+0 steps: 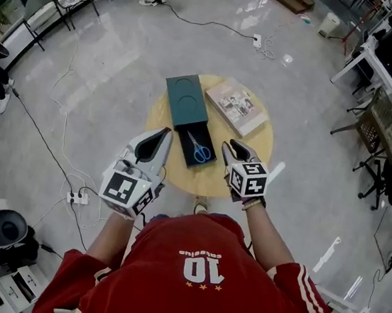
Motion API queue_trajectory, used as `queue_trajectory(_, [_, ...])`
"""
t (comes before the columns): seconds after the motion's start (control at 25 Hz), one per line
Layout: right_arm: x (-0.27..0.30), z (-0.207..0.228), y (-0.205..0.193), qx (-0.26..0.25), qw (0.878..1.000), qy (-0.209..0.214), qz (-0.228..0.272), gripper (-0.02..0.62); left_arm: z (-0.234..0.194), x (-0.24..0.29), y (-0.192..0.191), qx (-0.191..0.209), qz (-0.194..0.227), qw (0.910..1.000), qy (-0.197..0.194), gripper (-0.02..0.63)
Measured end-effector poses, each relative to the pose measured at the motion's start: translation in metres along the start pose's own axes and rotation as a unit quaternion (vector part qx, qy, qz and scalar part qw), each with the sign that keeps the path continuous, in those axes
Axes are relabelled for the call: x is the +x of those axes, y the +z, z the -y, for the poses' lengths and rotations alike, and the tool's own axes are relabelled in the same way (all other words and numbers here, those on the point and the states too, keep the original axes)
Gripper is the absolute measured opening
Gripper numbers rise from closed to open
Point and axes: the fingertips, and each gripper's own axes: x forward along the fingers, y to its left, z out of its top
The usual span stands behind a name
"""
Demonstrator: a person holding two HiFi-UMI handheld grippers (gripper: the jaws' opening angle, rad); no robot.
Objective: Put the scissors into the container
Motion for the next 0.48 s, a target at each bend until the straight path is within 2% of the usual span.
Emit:
queue_trajectory(0.32, [-0.047,-0.024,0.048,-0.009,0.997,0.007,0.073,0.092,0.013,-0.012,0.015,0.011,0.019,0.9996,-0.018,0.002])
queue_trajectory(0.48, [-0.074,-0.037,0.075,-0.012,0.993,0.007,0.115,0.092,0.022,-0.017,0.023,0.029,0.025,0.999,-0.023,0.003])
